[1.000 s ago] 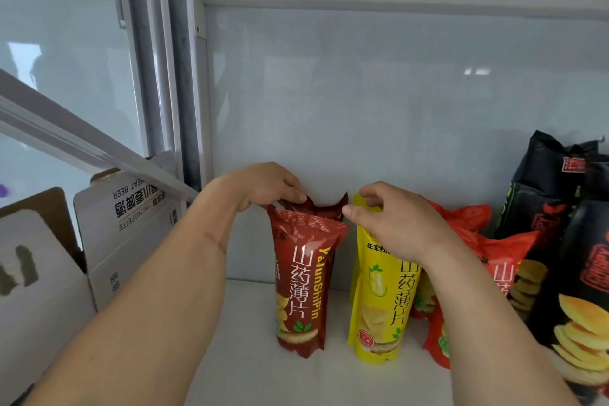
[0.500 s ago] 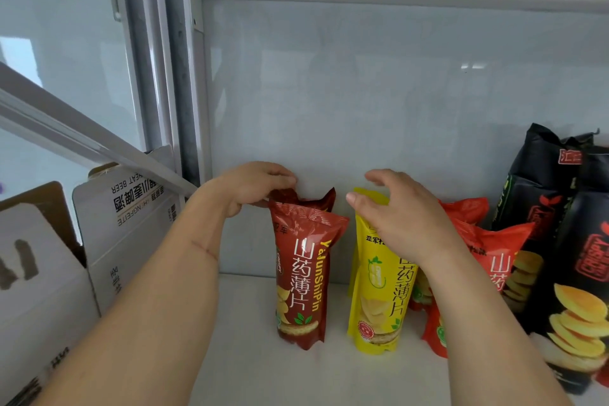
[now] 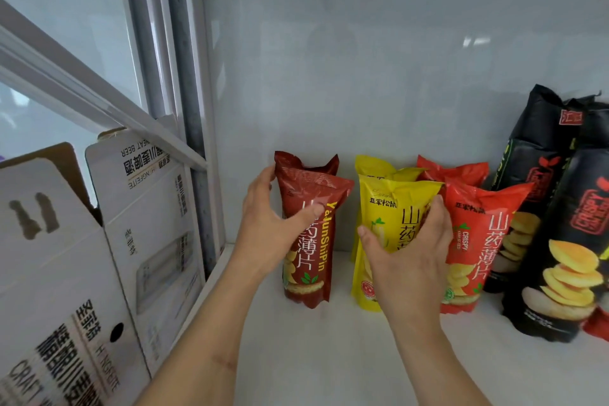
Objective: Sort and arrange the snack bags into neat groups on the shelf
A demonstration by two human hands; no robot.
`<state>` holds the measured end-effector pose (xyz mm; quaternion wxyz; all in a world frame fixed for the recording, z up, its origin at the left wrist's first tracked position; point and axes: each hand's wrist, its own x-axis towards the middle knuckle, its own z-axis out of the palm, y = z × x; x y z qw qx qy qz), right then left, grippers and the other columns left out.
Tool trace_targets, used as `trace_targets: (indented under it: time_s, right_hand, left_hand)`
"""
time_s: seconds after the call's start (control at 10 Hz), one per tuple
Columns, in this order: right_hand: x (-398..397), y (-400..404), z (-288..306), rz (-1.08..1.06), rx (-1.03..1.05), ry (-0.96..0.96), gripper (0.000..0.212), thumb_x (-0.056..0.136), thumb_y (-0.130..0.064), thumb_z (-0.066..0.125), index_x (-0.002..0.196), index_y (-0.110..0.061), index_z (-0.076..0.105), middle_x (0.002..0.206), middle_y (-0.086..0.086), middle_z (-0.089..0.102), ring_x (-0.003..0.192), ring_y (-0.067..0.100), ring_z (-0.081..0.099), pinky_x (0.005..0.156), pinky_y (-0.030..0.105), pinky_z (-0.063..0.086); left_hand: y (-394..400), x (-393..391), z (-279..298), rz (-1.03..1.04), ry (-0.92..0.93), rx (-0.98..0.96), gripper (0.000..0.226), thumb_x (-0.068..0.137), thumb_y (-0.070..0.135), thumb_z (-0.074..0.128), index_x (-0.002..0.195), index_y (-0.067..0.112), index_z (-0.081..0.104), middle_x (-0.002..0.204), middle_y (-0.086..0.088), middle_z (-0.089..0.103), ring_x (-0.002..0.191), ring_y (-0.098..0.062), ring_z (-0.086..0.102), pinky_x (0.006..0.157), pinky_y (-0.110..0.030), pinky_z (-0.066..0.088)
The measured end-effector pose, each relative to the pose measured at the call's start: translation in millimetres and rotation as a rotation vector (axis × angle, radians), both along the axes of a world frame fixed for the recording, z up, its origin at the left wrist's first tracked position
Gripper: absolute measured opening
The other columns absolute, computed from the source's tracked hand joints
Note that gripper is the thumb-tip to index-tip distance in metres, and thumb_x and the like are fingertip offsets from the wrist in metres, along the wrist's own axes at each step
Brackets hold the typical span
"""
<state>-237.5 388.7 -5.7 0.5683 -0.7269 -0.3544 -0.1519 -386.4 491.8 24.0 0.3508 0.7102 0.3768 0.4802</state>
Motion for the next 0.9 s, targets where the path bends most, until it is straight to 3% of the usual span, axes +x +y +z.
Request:
trace_targets:
  time_s: [0.1,0.2,0.6,0.7,0.8,0.9]
  right_hand:
    - [2,4,-5,-0.018,-0.046,0.022,0.114,0.071,-0.046,0.081,0.155,-0.02,0.008,0.155,0.01,0.029,0.141,0.029,0.033,0.107,0.047,0.041]
    - [7,7,-10,0.015,-0.093,0.049,0.114,0.074,-0.041,0.081,0.156,-0.018,0.006,0.155,0.01,0.032,0.139,0.031,0.036,0.107,0.044,0.037]
    - [8,4,-13,0.019,-0.109,0.037,0.12,0.069,-0.051,0.082,0.156,-0.018,0.007,0.148,0.012,0.037,0.135,0.029,0.036,0.107,0.045,0.038]
    - [8,-3,-11,0.014,-0.086,-0.01,0.112,0.071,-0.049,0.08,0.155,-0.016,0.014,0.152,0.011,0.034,0.139,0.027,0.032,0.111,0.043,0.034]
    - [7,-18,0,0.03,-0.051,-0.079,0.088,0.081,-0.043,0.074,0.151,-0.015,0.028,0.149,0.009,0.037,0.138,0.026,0.031,0.114,0.041,0.031]
    - [11,-37,8,0.09,-0.023,-0.171,0.064,0.088,-0.038,0.068,0.142,-0.013,0.044,0.144,0.006,0.044,0.134,0.023,0.037,0.113,0.038,0.032]
  left_hand:
    - [0,4,-9,-0.081,-0.021,-0.023,0.115,0.073,0.046,0.086,0.157,0.041,0.007,0.146,0.021,0.038,0.124,-0.006,0.048,0.102,-0.037,0.047]
    - [-1,10,-15,-0.043,-0.033,-0.022,0.116,0.072,0.044,0.087,0.155,0.046,0.006,0.145,0.014,0.046,0.123,-0.011,0.054,0.103,-0.043,0.05]
    - [-4,23,-29,0.04,-0.106,0.01,0.118,0.065,0.057,0.086,0.15,0.052,0.005,0.147,0.008,0.046,0.128,-0.015,0.055,0.103,-0.05,0.051]
    - [-12,23,-28,0.083,-0.091,0.055,0.116,0.065,0.063,0.081,0.153,0.045,0.008,0.155,0.004,0.034,0.139,-0.017,0.044,0.11,-0.051,0.045]
    - [-27,23,-21,0.239,0.007,0.205,0.103,0.082,0.05,0.076,0.158,0.023,0.014,0.162,-0.002,0.021,0.15,-0.021,0.022,0.12,-0.05,0.03]
    - [-43,24,-21,0.37,0.056,0.495,0.07,0.092,0.038,0.069,0.149,0.013,0.039,0.155,-0.009,0.033,0.143,-0.024,0.028,0.115,-0.053,0.036]
